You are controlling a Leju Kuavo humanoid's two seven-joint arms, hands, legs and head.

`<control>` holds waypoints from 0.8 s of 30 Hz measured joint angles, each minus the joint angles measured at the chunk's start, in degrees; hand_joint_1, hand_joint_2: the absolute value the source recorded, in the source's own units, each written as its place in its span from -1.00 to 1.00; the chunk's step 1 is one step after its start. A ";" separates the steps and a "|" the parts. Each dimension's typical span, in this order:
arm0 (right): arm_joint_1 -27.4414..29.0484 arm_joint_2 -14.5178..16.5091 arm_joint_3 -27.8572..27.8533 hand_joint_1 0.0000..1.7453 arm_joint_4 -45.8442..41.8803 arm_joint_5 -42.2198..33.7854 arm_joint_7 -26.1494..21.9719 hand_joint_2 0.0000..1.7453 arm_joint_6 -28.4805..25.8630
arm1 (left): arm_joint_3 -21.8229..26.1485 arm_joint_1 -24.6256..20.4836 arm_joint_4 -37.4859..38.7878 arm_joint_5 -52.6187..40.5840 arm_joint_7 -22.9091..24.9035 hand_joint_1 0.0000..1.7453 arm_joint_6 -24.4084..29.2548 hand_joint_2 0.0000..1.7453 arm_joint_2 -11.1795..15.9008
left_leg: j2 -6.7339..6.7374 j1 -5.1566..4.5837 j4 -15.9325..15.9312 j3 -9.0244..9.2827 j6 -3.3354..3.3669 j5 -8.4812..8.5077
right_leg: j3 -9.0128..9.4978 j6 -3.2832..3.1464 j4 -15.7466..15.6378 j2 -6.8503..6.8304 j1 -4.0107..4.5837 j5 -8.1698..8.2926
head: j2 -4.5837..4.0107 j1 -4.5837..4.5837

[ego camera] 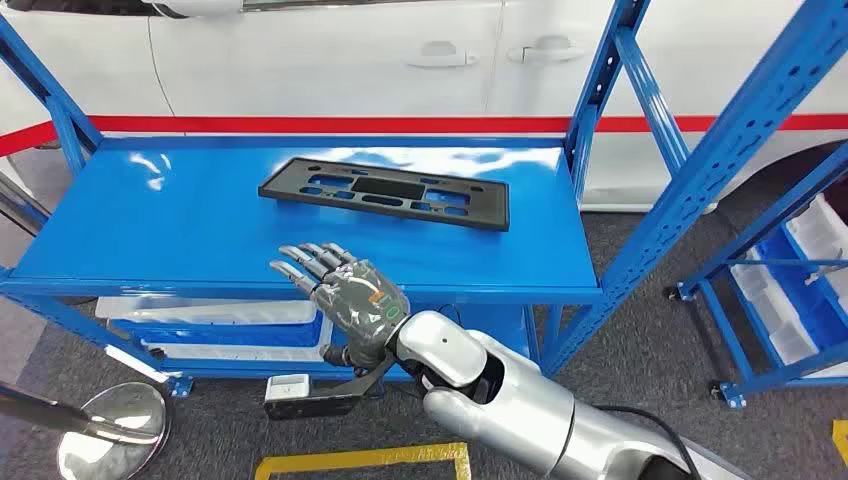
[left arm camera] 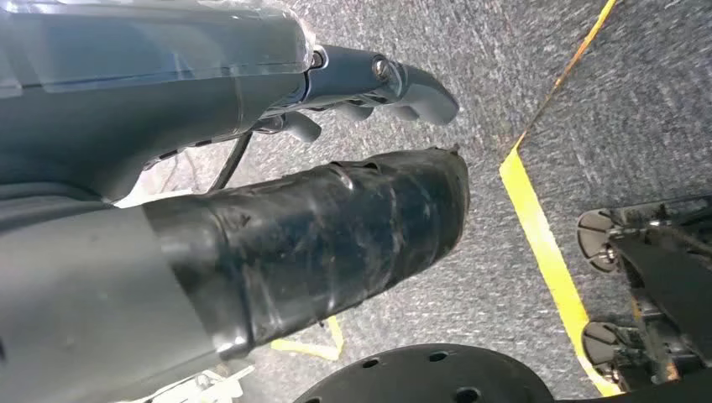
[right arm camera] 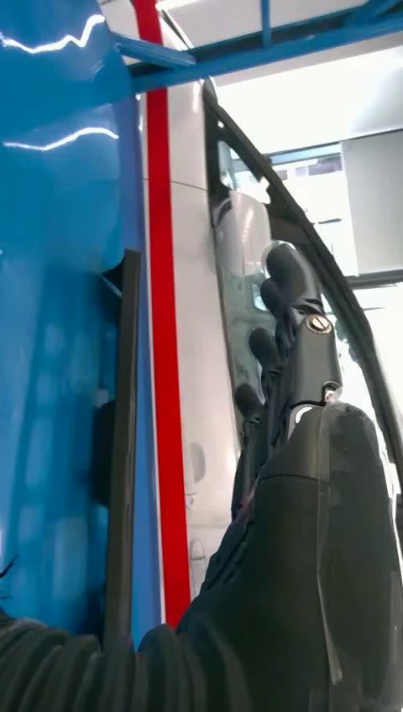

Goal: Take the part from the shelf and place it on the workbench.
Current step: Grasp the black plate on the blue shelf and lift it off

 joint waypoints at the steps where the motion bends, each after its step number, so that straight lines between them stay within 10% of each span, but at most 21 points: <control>1: 0.01 -0.01 0.00 -1.00 0.08 0.00 -0.10 1.00 -0.07 | -0.01 0.03 -0.01 0.00 0.00 -1.00 0.00 -1.00 -0.03 | 0.03 0.09 -0.13 0.32 0.17 0.00 | -0.05 0.13 0.18 -0.04 -0.01 -0.22 | 0.00 0.03; 3: 0.02 -0.01 0.00 -1.00 0.32 0.00 -0.43 1.00 -0.43 | -0.03 0.11 -0.03 0.00 0.04 -1.00 0.00 -1.00 -0.07 | 0.07 0.20 -0.34 1.00 0.67 -0.18 | -0.98 0.44 2.30 -0.13 -0.01 -1.33 | 0.00 0.24; 7: 0.59 0.00 0.00 -1.00 1.22 0.00 -0.87 1.00 -1.17 | -0.04 0.17 -0.03 0.00 0.20 -1.00 -0.05 -1.00 -0.06 | 0.00 0.02 -0.43 1.73 1.51 -1.01 | -8.93 0.63 14.26 -0.27 0.01 -5.80 | 0.00 0.62; 9: 1.06 0.02 0.00 -1.00 2.00 0.11 -1.19 1.00 -1.58 | -0.05 0.29 -0.03 -0.03 0.42 -1.00 -0.21 -1.00 -0.05 | -0.17 -0.29 -0.41 2.62 1.61 -1.73 | -10.25 0.14 13.71 -0.29 0.19 -3.42 | 0.00 0.66; 13: 1.21 0.77 0.00 -1.00 4.72 0.88 -1.88 1.00 -2.93 | -0.14 0.20 -0.04 -0.21 1.07 -1.00 -0.92 -1.00 -0.27 | -0.29 -0.67 -0.60 4.56 1.30 -3.28 | -6.28 -2.27 1.62 -0.45 1.27 3.92 | 0.00 0.43; 18: 0.95 2.43 -0.07 -1.00 9.78 0.23 -2.69 1.00 -4.28 | -0.21 -0.38 -0.07 -0.53 1.66 -1.00 -0.92 -1.00 -0.31 | -0.13 -0.59 1.43 4.88 -0.44 -4.16 | -3.37 -3.28 -2.09 -0.42 0.87 3.82 | 0.00 0.33; 22: 0.31 3.48 -0.16 -1.00 13.73 -0.31 -2.72 1.00 -4.79 | -0.56 -0.91 -0.08 -0.97 1.98 -1.00 -0.84 -1.00 -0.39 | -0.08 0.39 12.42 -2.42 -2.07 -8.13 | -1.96 -3.26 -2.59 -0.47 0.31 3.10 | 0.00 -0.23; 24: 0.35 3.74 -0.26 -1.00 15.62 -0.70 -2.72 1.00 -4.86 | -0.79 -0.88 -0.08 -1.22 2.19 -1.00 -0.85 -1.00 -0.39 | -0.03 0.94 12.93 -4.34 -2.75 -6.56 | -1.29 -2.86 -2.41 -0.36 0.00 2.34 | 0.00 -0.24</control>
